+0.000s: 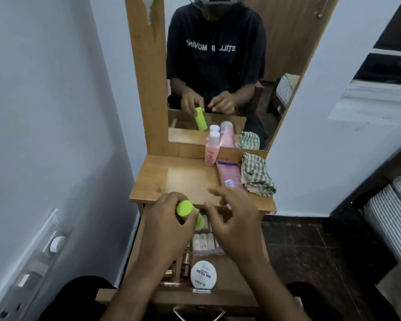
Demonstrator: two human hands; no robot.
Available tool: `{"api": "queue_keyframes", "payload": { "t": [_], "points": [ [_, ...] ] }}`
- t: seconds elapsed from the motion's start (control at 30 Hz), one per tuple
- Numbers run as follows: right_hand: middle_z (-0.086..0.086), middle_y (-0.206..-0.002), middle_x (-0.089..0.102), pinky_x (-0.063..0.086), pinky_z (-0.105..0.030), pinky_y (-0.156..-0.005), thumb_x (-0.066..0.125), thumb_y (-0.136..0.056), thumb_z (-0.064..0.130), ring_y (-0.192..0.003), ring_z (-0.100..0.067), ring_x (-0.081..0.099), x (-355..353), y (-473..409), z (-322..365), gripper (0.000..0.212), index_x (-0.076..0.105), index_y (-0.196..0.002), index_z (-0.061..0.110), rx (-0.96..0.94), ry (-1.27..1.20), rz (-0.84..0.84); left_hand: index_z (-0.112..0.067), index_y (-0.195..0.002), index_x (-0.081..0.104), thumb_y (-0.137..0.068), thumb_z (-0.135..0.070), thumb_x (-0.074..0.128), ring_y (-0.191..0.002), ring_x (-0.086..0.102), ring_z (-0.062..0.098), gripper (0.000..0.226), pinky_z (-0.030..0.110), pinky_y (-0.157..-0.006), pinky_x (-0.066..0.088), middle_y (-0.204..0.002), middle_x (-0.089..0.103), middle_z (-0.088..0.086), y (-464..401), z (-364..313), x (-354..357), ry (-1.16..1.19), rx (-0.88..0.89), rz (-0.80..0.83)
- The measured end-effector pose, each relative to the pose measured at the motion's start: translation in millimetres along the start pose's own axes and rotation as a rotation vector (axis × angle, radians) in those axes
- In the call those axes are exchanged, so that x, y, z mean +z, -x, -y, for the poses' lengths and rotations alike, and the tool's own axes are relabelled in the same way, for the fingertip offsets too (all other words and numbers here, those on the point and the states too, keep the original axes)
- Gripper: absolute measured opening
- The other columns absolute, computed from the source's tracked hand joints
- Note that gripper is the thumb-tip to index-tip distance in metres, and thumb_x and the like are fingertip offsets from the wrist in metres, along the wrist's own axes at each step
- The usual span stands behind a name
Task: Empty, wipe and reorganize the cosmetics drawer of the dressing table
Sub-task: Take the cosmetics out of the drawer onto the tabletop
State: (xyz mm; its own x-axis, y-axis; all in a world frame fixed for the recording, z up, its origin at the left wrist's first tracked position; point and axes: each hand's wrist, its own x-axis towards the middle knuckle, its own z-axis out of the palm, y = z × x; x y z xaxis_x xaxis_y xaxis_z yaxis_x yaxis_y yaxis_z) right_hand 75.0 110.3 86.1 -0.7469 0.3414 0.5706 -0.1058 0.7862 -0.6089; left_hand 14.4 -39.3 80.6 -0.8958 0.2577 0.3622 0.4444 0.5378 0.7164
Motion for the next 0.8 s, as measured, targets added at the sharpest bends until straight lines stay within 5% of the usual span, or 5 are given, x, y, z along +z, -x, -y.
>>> {"api": "queue_keyframes", "payload": {
  "t": [0.1,0.2,0.37,0.53,0.8],
  "points": [
    [0.013,-0.117,0.066,0.051,-0.024,-0.089,0.075,-0.088,0.029,-0.105,-0.004,0.059,9,10,-6,0.039,0.066,-0.126,0.025,-0.033,-0.015,0.126,-0.024,-0.099,0.066,-0.081,-0.031,0.08,-0.084,0.06,0.008,0.024,0.027,-0.072,0.05,-0.093,0.064,-0.013,-14,-5,-13,0.015,0.025,-0.012],
    [0.011,-0.118,0.067,0.051,-0.019,-0.082,0.077,-0.086,0.033,-0.095,-0.001,0.06,20,-8,-7,0.047,0.064,-0.13,0.024,0.015,-0.02,0.176,-0.028,-0.103,0.065,-0.081,-0.033,0.08,-0.081,0.062,0.009,0.027,0.029,-0.07,0.053,-0.095,0.063,-0.014,-36,-12,-14,0.071,0.031,-0.045],
    [0.012,-0.101,0.073,0.049,-0.019,-0.069,0.075,-0.086,0.029,-0.08,-0.004,0.061,50,-48,-5,0.035,0.07,-0.121,0.026,0.117,-0.106,0.071,-0.029,-0.101,0.062,-0.081,-0.029,0.083,-0.085,0.062,0.005,0.029,0.013,-0.064,0.049,-0.091,0.062,-0.017,-80,-17,5,0.17,0.064,-0.111],
    [0.004,-0.104,0.073,0.055,-0.034,-0.082,0.072,-0.086,0.019,-0.095,-0.015,0.066,90,-66,-11,0.027,0.069,-0.112,0.027,0.371,-0.074,-0.051,-0.025,-0.107,0.066,-0.077,-0.034,0.086,-0.085,0.064,0.005,0.037,0.028,-0.074,0.057,-0.094,0.068,-0.011,-112,14,40,0.206,0.013,-0.119],
    [0.003,-0.09,0.075,0.056,-0.016,-0.073,0.076,-0.086,0.021,-0.079,-0.004,0.068,112,-75,-24,0.011,0.072,-0.097,0.019,0.497,-0.206,-0.096,-0.015,-0.108,0.068,-0.079,-0.018,0.085,-0.088,0.067,0.008,0.034,0.022,-0.076,0.056,-0.098,0.072,-0.004,-131,40,64,0.266,-0.035,-0.145]
  ]
}}
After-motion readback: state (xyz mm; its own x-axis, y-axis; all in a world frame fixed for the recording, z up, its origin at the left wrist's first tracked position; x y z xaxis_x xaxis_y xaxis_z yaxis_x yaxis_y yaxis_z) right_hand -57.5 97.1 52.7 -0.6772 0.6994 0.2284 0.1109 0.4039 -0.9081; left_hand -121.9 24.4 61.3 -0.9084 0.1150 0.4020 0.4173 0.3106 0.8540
